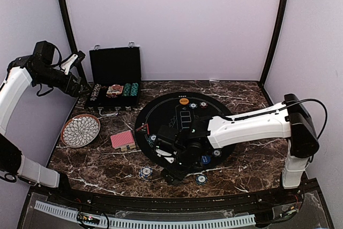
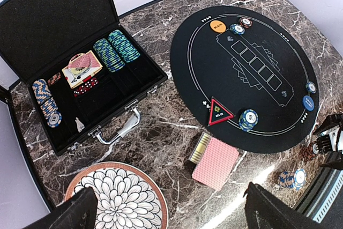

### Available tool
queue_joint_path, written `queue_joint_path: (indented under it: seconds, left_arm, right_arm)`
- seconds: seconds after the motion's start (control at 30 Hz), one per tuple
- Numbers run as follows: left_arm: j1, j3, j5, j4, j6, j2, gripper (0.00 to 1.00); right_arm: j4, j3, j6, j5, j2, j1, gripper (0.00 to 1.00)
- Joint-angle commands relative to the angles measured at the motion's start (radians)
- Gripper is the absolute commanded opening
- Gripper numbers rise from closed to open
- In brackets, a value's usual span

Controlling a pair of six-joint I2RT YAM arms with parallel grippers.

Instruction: Distribute texas hold em gaming equipment

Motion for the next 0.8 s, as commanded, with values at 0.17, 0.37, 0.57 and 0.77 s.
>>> queue_joint_path:
  seconds: [0.17, 0.37, 0.57, 0.77]
  left_arm:
    - [-0.005, 0.02, 0.021, -0.015, 0.005, -0.025, 0.99]
    - [-0.004, 0.022, 0.023, -0.015, 0.004, -0.024, 0.99]
    - [-0.005, 0.025, 0.023, -0.015, 0.004, -0.022, 0.99]
    - [-0.006, 0.027, 0.023, -0.015, 0.005, -0.022, 0.99]
  right_arm:
    - [0.027, 0.006, 0.002, 0.029, 0.027, 0.01, 0.79]
    - [0.035, 0.009, -0.005, 0.036, 0.043, 0.01, 0.75]
    - [0.044, 0.008, -0.005, 0.027, 0.049, 0.01, 0.69]
    - [0.048, 0.0, -0.003, 0.017, 0.054, 0.01, 0.64]
